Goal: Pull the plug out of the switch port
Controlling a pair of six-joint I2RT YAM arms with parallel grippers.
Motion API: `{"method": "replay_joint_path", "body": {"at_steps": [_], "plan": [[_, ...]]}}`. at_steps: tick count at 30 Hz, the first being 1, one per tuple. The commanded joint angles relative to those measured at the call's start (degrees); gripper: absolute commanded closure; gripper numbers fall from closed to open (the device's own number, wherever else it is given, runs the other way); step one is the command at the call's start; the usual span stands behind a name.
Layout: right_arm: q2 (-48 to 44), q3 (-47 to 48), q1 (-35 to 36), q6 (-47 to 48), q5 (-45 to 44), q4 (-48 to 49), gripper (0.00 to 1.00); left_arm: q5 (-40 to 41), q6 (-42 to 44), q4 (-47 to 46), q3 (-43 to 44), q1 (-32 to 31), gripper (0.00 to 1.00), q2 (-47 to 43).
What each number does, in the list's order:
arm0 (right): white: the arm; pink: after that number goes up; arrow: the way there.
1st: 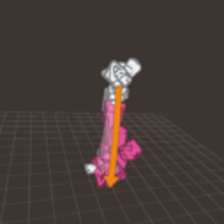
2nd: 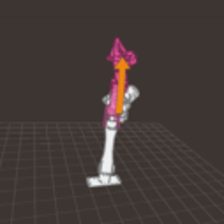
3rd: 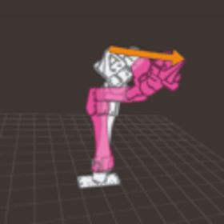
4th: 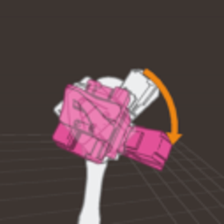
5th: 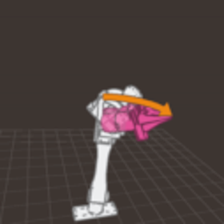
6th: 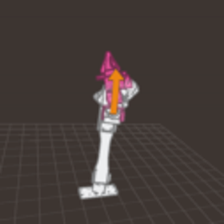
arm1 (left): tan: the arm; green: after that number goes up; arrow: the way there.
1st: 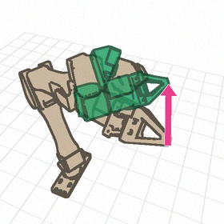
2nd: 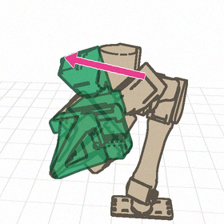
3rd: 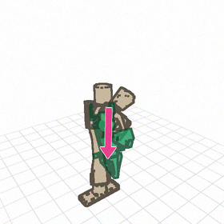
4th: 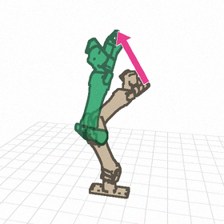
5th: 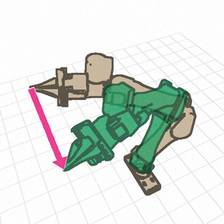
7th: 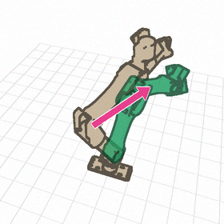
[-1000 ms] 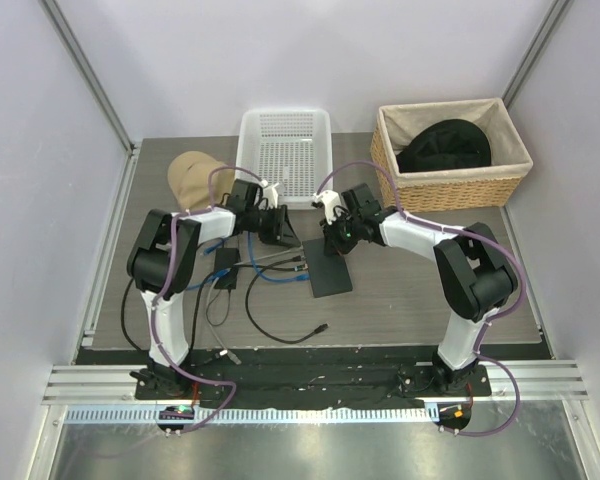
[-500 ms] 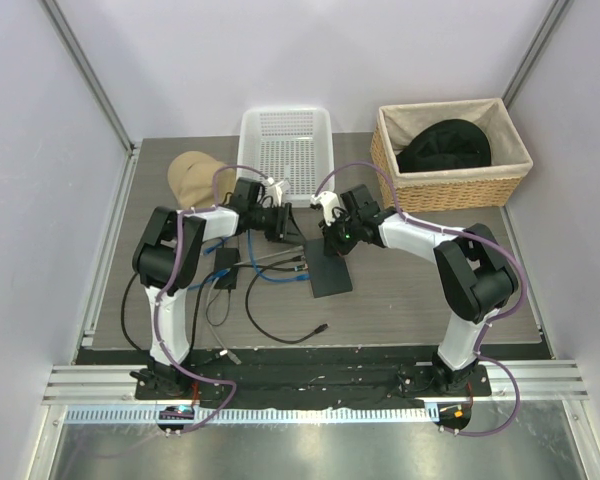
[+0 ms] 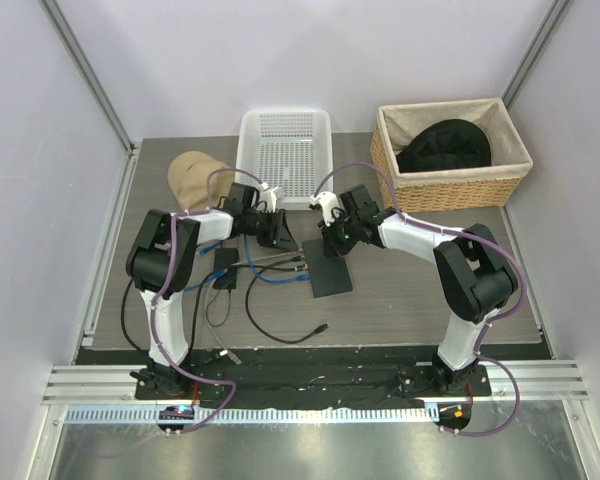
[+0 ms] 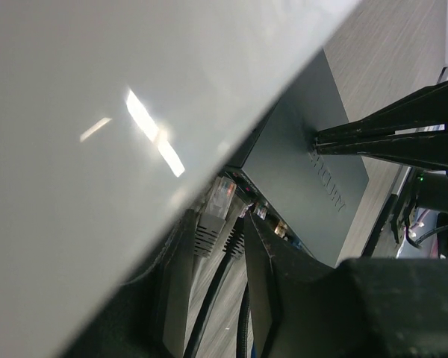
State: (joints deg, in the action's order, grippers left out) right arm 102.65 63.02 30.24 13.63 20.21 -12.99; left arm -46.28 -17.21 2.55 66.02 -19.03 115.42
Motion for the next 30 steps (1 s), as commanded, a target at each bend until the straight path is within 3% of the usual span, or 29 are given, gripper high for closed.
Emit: {"method": "replay_joint_path", "body": {"at_steps": [1, 16, 21, 25, 30], "plan": [[2.29, -1.85, 0.79, 1.31, -3.24, -4.76, 0.96, -0.21, 1.57, 3.96, 1.30, -0.13, 0.62, 1.57], [1.24, -3.00, 0.96, 1.66, -3.33, -3.79, 0.95, 8.31, 10.70, 7.29, -2.21, -1.98, 0.66, -2.12], [1.15, -2.91, 1.05, 1.84, -3.51, -3.18, 0.95, 13.06, 13.60, 8.61, -2.74, -4.35, 0.77, -4.23], [0.62, -3.26, 0.96, 2.37, -3.68, -2.65, 0.94, 13.15, 15.71, 9.58, -2.39, -4.62, 0.97, -6.60], [-0.52, -4.22, 1.05, 2.81, -3.77, -1.95, 0.94, 13.75, 20.46, 13.09, -0.02, -4.53, 1.00, -11.96]]}}
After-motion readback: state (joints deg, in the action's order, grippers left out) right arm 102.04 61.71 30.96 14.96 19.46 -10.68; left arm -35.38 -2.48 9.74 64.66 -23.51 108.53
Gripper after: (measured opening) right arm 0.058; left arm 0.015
